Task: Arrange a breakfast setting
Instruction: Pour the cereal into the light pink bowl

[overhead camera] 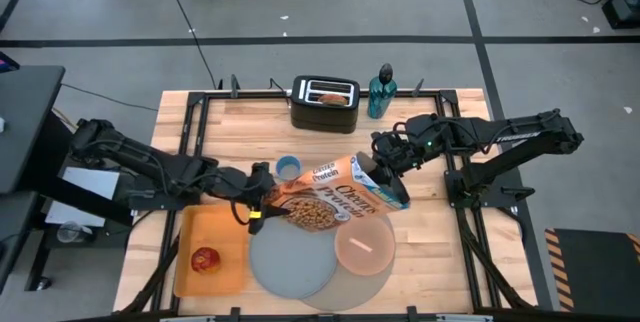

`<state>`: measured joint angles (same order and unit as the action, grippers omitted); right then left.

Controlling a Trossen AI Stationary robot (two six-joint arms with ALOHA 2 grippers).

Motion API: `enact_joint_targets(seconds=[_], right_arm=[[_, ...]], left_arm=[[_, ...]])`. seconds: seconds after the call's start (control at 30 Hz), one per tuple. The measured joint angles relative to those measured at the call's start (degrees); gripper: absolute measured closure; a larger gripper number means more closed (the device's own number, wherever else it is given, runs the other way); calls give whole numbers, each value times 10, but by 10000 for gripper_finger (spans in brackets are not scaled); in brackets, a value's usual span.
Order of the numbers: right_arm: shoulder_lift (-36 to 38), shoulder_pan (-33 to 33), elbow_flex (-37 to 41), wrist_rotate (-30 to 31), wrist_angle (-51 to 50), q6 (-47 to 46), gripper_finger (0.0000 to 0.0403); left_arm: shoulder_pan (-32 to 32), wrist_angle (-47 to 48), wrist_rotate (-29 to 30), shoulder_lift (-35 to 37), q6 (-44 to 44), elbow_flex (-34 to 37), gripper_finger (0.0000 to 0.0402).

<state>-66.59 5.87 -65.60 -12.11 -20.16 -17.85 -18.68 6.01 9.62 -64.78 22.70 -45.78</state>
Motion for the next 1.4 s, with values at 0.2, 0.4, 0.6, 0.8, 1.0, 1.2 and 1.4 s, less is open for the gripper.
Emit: enact_joint_targets(seconds=[0.2, 0.4, 0.6, 0.8, 1.0, 1.2, 1.4], right_arm=[[0, 0, -1, -28, 4, -17, 353], [0, 0, -1, -45, -8, -46, 291], [11, 0, -1, -45, -55, -51, 244], [41, 0, -1, -45, -108, -52, 235], [74, 0, -1, -45, -187, -60, 236], [87, 0, -1, -45, -275, -60, 236], [113, 0, 0, -22, -348, -60, 236]], left_arm=[[6, 130, -20, 0, -24, -60, 174], [26, 215, -60, 0, -34, -111, 189], [43, 320, -94, 0, -35, -170, 184], [62, 411, -134, -1, -35, -228, 189], [73, 441, -167, -1, -34, -247, 187], [80, 452, -212, -38, -42, -271, 189], [84, 487, -245, -90, -71, -309, 189]])
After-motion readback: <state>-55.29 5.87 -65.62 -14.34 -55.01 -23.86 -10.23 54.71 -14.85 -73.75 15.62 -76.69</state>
